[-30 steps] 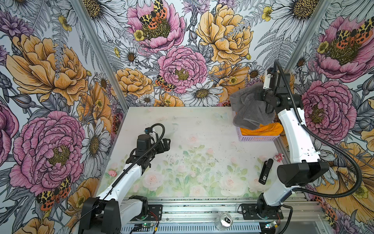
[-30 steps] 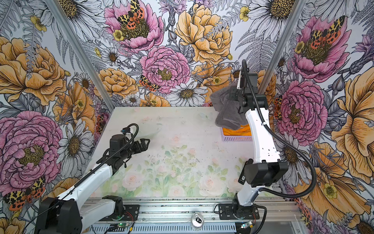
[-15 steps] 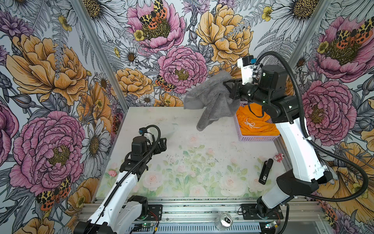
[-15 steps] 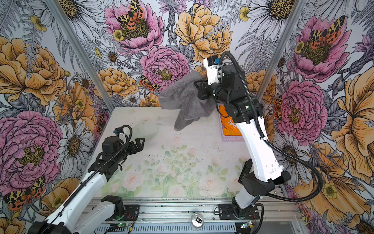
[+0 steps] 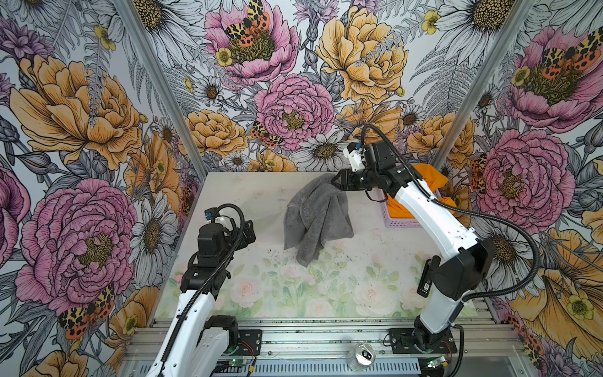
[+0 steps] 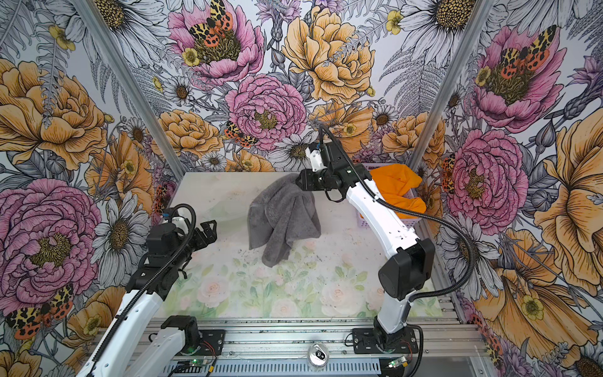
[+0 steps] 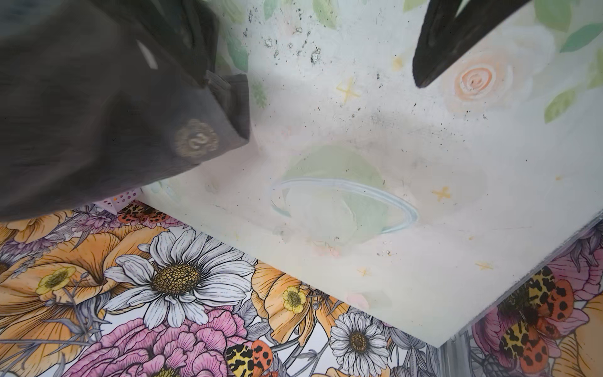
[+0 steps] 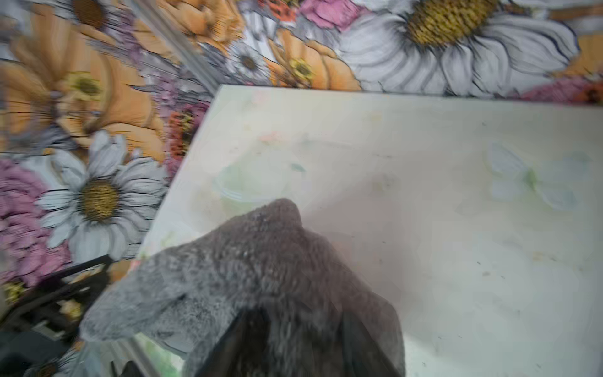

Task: Fold and stack the mixed laundry pile
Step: 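Lower the grey towel onto the table with the right gripper and release, then grasp the towel's near edge with the left gripper while the right grasps another corner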

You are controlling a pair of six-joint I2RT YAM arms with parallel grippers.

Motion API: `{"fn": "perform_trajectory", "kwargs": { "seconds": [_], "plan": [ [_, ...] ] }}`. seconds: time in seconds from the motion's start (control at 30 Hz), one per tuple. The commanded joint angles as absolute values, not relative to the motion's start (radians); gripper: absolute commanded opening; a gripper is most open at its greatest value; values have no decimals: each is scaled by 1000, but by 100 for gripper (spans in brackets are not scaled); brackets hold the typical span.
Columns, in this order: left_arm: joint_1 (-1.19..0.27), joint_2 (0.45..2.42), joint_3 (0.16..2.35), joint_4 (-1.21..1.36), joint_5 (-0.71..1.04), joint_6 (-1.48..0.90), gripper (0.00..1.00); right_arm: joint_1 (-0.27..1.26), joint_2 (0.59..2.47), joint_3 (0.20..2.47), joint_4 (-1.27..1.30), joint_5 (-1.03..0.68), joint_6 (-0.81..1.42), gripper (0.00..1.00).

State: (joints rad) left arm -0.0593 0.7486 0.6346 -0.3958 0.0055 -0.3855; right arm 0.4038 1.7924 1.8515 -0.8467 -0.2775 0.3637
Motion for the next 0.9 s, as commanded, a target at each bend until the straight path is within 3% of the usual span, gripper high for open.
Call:
{"fn": "perform_trajectory", "kwargs": {
  "seconds": [0.0,0.1,0.43,0.73,0.87],
  "plan": [
    [-66,740,628,-421,-17,-419,99,393,1771,1777,-834,-77,356,67],
    [-95,729,608,-430,-27,-434,99,436,1732,1685,-834,-16,369,72],
    [-156,748,524,-393,-34,-483,99,686,1661,1303,-681,-110,555,72],
    [-194,776,516,-377,-24,-482,99,877,1808,1309,-660,11,594,73],
    [-208,775,511,-377,-27,-483,99,891,1848,1294,-659,80,582,63]
  ]
}}
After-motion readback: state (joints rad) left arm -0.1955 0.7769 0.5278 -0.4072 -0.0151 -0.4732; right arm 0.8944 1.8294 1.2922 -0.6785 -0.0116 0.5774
